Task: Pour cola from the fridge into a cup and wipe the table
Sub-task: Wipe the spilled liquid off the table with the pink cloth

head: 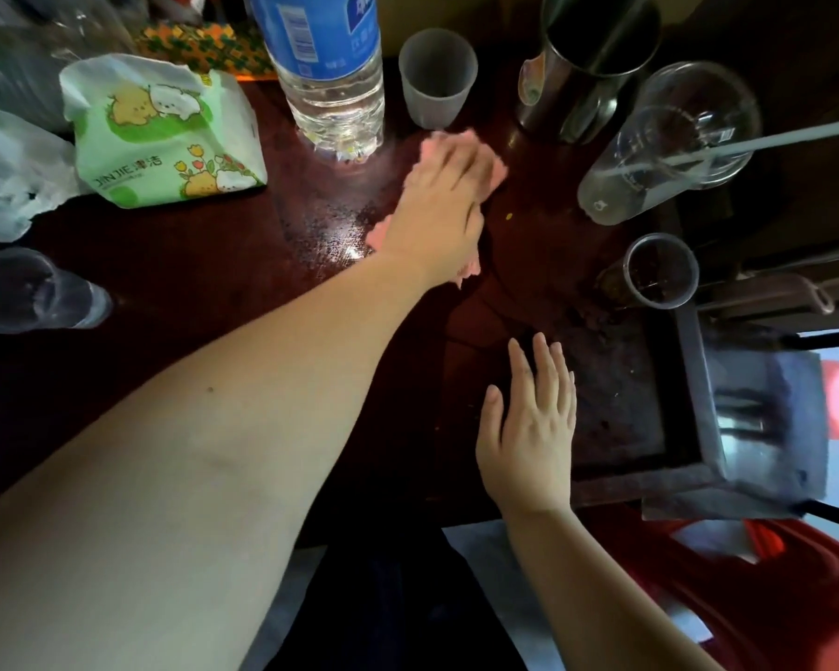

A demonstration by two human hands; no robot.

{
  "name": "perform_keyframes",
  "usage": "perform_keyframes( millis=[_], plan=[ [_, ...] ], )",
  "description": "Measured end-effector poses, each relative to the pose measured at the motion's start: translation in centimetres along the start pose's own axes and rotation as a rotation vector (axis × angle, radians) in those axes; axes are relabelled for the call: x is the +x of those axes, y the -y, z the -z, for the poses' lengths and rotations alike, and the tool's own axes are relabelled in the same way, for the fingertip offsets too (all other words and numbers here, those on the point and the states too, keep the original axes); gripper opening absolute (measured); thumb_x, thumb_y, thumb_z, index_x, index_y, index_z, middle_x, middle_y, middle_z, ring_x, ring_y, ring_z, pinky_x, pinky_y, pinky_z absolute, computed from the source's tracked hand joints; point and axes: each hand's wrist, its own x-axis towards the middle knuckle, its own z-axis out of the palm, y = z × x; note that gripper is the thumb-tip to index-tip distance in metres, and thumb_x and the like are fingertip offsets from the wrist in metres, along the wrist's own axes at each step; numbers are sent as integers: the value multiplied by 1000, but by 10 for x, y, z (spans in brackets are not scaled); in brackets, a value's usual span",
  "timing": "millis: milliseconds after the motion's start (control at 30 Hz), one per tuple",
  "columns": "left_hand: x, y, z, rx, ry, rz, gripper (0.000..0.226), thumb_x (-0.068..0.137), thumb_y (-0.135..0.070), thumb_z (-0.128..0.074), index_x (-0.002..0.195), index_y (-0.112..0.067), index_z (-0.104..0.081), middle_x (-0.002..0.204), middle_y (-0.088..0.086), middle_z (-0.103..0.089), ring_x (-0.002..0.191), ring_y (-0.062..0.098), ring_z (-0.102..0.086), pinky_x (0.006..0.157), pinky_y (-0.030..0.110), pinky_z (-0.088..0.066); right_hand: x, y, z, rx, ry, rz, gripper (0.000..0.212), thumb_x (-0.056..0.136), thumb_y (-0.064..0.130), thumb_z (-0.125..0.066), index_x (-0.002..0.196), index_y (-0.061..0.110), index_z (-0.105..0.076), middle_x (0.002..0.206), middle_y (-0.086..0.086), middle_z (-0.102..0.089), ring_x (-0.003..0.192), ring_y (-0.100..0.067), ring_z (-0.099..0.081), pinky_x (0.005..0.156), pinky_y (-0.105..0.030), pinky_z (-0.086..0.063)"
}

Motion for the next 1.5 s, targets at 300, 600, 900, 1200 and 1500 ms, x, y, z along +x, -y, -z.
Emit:
perform_keyframes(
  millis=[300, 600, 900, 1200, 1500],
  plan=[
    [-75, 5, 4, -139, 147, -302, 63, 79, -20, -34, 141, -13, -44, 150, 5, -37, 144, 21, -19, 116, 33, -11, 0, 0, 0, 31, -22, -8, 54, 96, 36, -25, 144, 13, -35, 156, -7, -24, 147, -19, -8, 120, -37, -6],
    [-153, -11, -11, -90, -117, 99, 57, 86, -15, -37, 142, -8, -41, 151, 7, -34, 144, 23, -20, 117, 37, -19, 0, 1, 1, 31, -23, -16, 52, 97, 33, -23, 144, 14, -36, 156, -7, -25, 147, -19, -10, 120, -38, -8],
    [-28, -15, -10, -43, -171, 200, 65, 80, -17, -29, 143, -2, -35, 147, 16, -37, 140, 33, -26, 116, 41, -21, 1, -1, 0, 23, -6, -19, 52, 97, 35, -24, 145, 15, -35, 156, -5, -23, 147, -17, -7, 120, -37, -8],
    [40, -15, -6, -101, -79, -21, 59, 87, -10, -39, 145, -4, -31, 152, 11, -31, 144, 26, -18, 116, 26, -3, 1, -1, 1, 32, -7, -16, 52, 98, 36, -26, 145, 15, -36, 156, -5, -23, 147, -16, -5, 121, -35, -4],
    [-17, 7, 1, -81, 153, -452, 58, 85, -16, -30, 140, -11, -45, 148, 7, -40, 142, 23, -25, 118, 27, -11, 1, -1, 0, 49, -23, -18, 53, 97, 36, -26, 144, 13, -38, 156, -7, -25, 147, -18, -9, 120, -38, -8]
  ],
)
